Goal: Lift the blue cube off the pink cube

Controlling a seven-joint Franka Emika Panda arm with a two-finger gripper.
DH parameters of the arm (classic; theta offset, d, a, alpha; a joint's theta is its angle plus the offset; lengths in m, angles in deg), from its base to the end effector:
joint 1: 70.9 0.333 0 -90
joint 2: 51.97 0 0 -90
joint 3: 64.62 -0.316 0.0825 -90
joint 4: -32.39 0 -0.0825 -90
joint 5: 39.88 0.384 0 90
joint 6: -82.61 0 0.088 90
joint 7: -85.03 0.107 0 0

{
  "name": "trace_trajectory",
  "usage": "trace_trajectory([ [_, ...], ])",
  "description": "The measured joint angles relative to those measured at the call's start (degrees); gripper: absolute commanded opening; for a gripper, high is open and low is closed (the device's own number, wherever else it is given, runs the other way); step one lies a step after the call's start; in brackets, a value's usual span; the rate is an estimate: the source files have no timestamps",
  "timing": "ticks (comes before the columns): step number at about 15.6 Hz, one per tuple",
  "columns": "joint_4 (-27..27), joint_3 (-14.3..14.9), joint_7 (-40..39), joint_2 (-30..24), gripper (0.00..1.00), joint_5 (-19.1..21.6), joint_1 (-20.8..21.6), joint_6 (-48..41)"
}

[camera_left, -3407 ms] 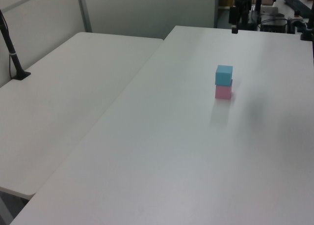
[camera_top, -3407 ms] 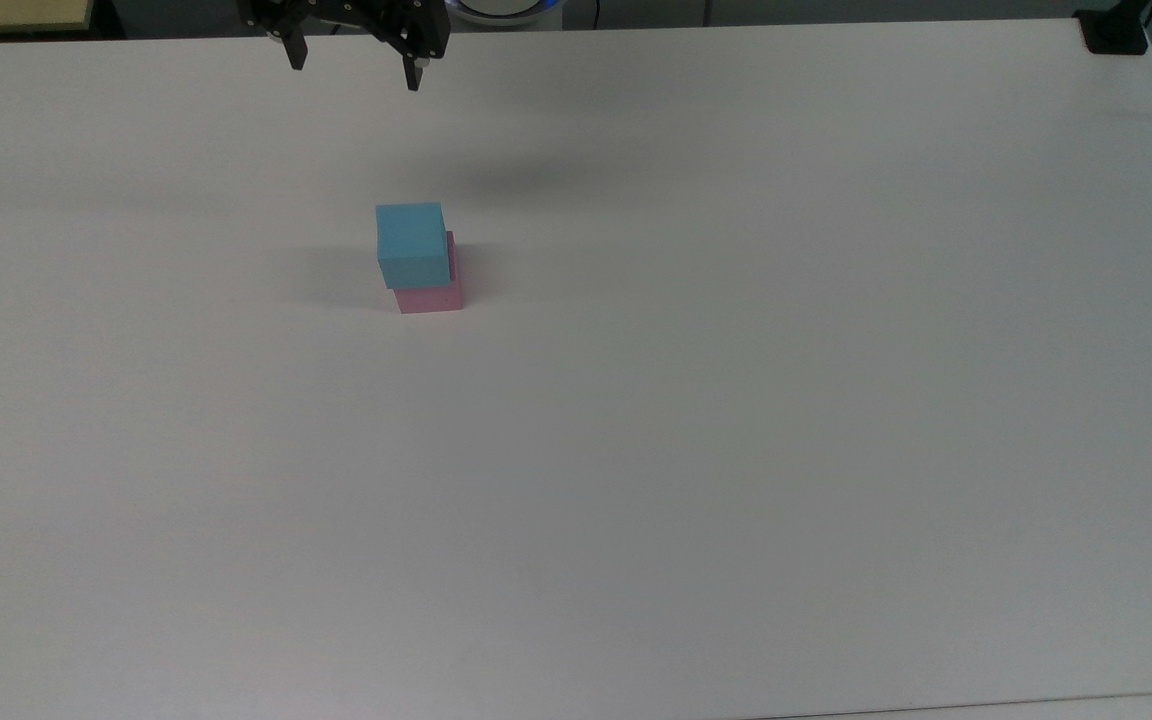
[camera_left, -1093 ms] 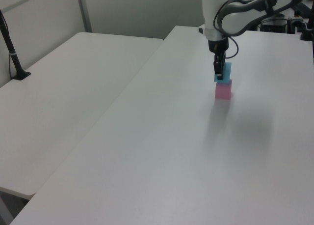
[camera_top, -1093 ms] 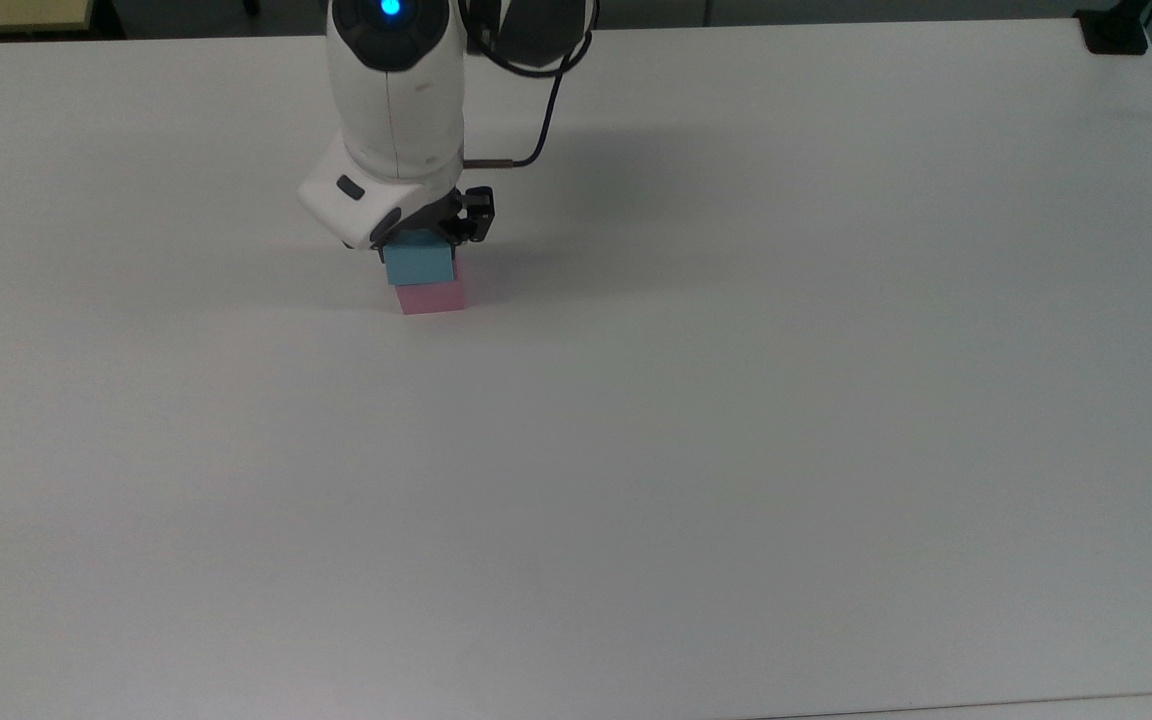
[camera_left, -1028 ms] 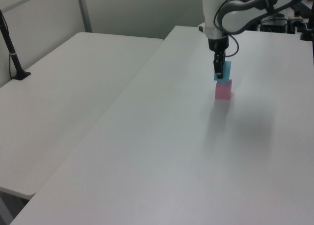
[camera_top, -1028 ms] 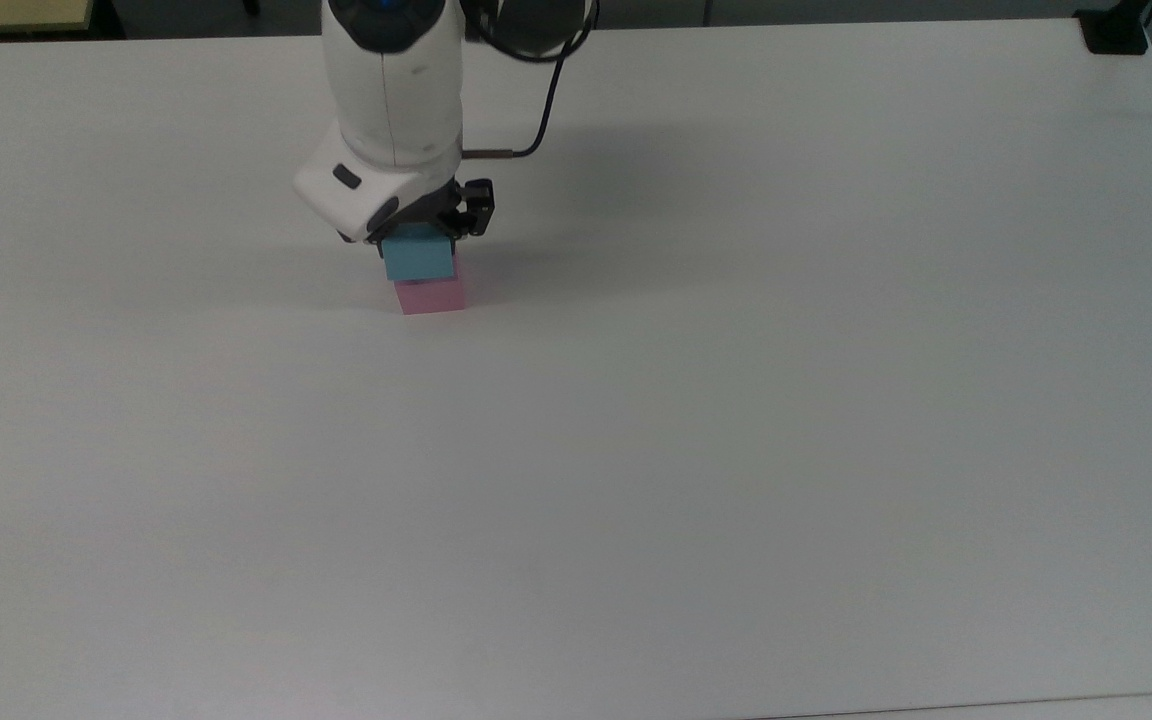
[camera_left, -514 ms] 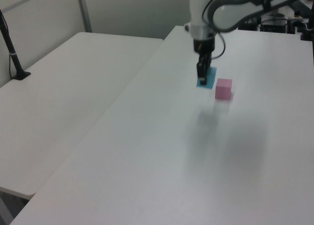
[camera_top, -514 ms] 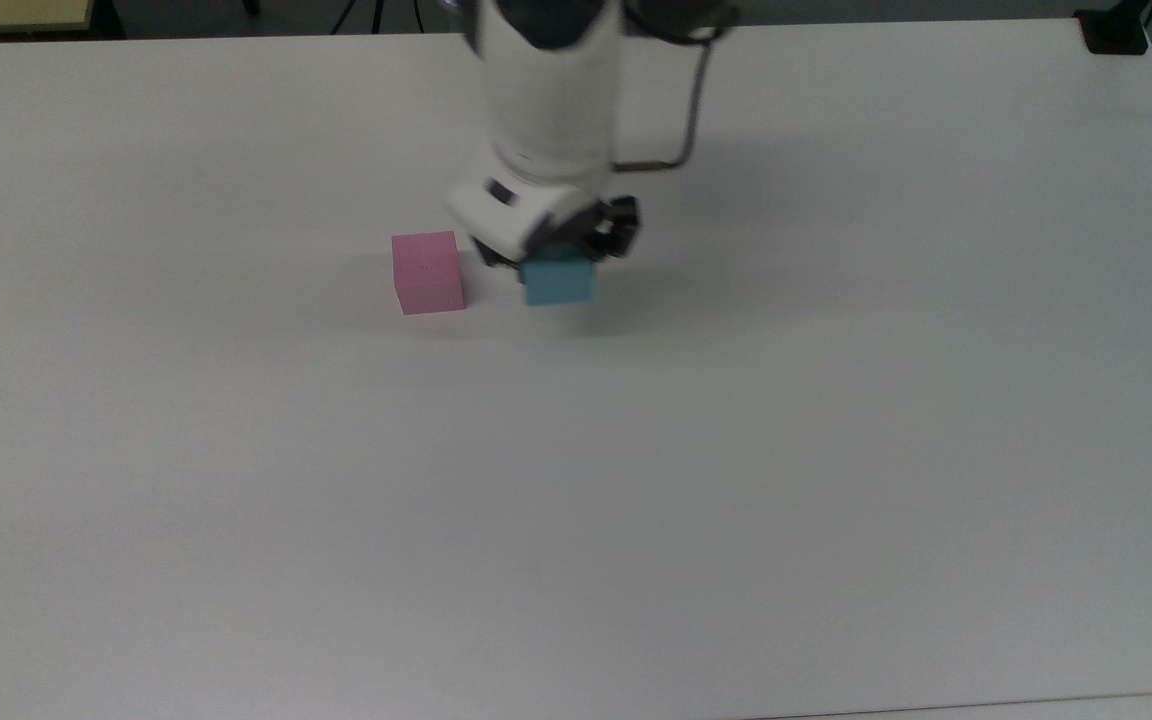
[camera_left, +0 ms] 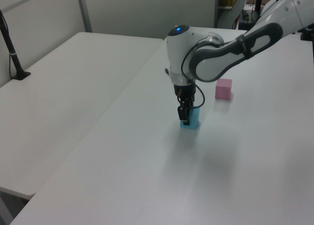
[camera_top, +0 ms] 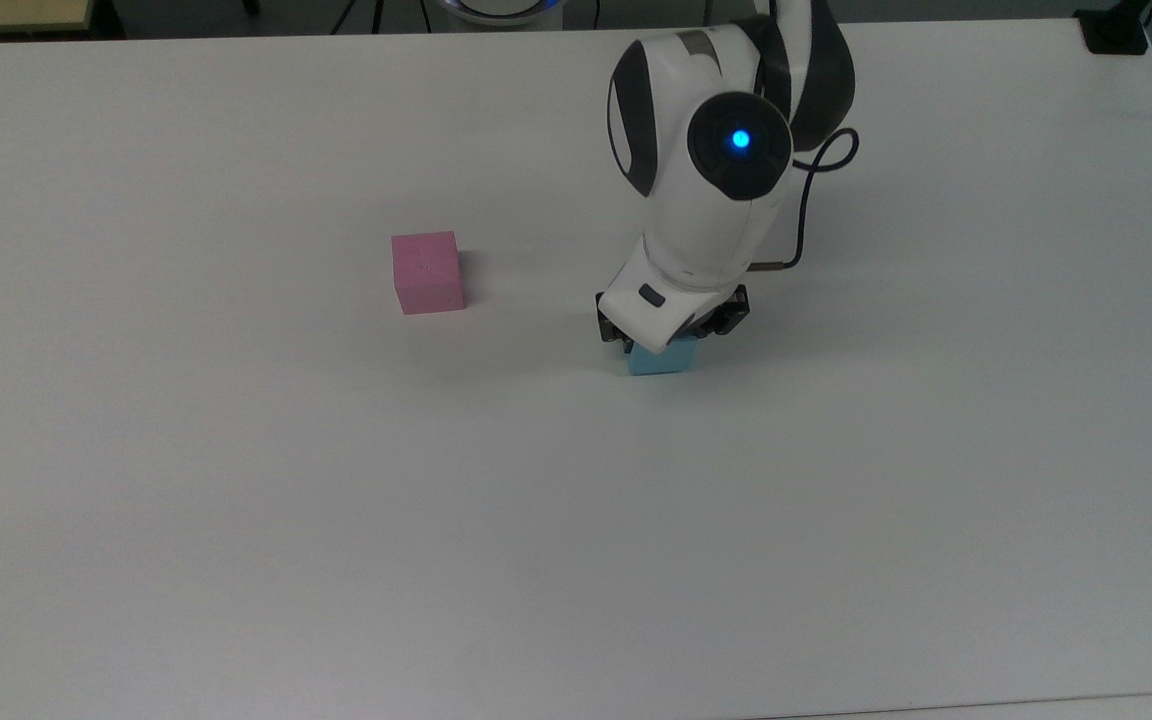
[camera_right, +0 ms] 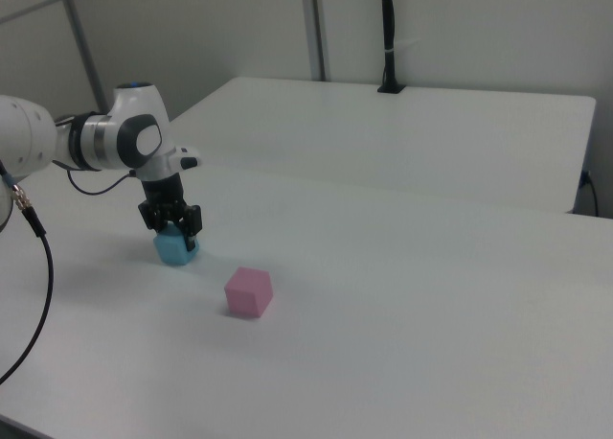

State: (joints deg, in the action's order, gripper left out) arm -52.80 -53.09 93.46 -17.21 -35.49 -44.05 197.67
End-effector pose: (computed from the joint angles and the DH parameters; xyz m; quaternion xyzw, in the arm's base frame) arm 0.6680 0.2115 0.3176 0.9974 0.0580 -0.0308 0.0306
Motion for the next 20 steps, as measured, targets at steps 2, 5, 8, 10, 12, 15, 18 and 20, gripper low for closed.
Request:
trace_trajectory([
  [2,0.54,0.17,0.9,0.68,1.0,0.0,0.2,0.31],
  [5,1.31,0.29,1.86,0.23,1.0,-0.02,0.32,0.32],
  [8,1.05,0.77,2.27,-5.54,1.0,-0.34,-1.0,-0.88],
  [10,-0.43,0.25,2.26,-12.58,1.0,-1.95,-4.34,-6.67],
  [12,-2.64,-1.64,2.17,-19.75,1.0,-4.97,-9.34,-12.77],
  [15,-6.33,-3.9,2.14,-27.32,1.0,-8.25,-15.62,-16.74],
  [18,-8.6,-4.31,2.07,-30.69,1.0,-8.44,-18.6,-17.3],
  [20,-8.96,-4.39,1.83,-31.1,1.0,-8.44,-19.16,-18.28],
])
